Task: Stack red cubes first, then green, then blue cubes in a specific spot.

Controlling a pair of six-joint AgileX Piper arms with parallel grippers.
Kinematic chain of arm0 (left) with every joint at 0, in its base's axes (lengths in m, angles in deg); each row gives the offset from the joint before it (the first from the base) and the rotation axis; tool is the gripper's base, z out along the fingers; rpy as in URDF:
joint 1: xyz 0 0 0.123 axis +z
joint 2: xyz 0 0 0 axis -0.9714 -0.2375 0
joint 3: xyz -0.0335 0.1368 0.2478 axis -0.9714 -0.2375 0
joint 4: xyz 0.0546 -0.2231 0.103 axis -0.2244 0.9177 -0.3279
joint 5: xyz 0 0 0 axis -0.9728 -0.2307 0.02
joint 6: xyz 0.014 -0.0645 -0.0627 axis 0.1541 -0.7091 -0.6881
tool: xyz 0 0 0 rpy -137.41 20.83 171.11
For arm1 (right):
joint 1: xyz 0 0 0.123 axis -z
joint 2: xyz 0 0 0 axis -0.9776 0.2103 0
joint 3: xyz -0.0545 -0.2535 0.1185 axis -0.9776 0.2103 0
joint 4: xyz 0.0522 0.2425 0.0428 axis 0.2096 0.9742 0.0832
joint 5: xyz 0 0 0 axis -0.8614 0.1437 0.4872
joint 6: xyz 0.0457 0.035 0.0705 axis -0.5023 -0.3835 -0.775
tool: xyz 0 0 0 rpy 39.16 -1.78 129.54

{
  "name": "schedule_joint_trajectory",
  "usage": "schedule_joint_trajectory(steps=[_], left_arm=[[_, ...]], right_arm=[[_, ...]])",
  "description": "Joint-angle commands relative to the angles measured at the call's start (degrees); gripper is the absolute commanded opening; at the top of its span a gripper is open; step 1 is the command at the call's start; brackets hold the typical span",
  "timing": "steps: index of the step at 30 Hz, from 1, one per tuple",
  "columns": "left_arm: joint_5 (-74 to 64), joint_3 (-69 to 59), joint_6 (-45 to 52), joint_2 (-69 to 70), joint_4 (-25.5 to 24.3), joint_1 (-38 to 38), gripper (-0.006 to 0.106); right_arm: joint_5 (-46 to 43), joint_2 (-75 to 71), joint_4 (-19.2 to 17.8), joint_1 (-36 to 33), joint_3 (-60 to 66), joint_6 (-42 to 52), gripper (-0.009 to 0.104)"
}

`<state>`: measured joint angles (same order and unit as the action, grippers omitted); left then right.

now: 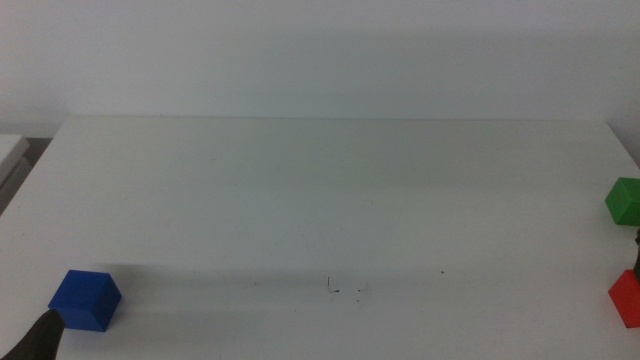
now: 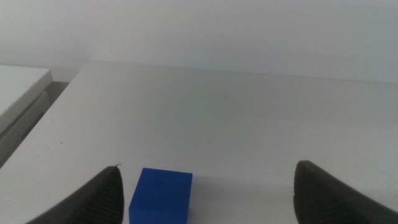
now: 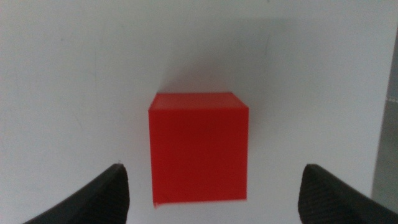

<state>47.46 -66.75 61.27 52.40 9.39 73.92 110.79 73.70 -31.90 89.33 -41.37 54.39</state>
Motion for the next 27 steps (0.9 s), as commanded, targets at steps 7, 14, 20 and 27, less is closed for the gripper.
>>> schedule_joint_trajectory(steps=[7, 14, 20, 27], left_arm=[[0.7, 0.0, -0.1, 0.2, -0.2, 0.1, 0.094], [0.7, 0.0, -0.1, 0.2, -0.2, 0.1, 0.094], [0.7, 0.0, -0.1, 0.2, -0.2, 0.1, 0.094], [0.7, 0.0, -0.1, 0.2, -0.2, 0.1, 0.094]], right_arm=[[-3.1, 4.0, 0.4, 0.6, 0.2, 0.5, 0.085], [-3.1, 7.4, 1.6, 0.6, 0.2, 0.6, 0.076], [-3.3, 8.8, 1.6, 0.6, 0.2, 0.6, 0.060], [-1.6, 6.7, 0.3, -3.7, -0.8, -3.6, 0.006]])
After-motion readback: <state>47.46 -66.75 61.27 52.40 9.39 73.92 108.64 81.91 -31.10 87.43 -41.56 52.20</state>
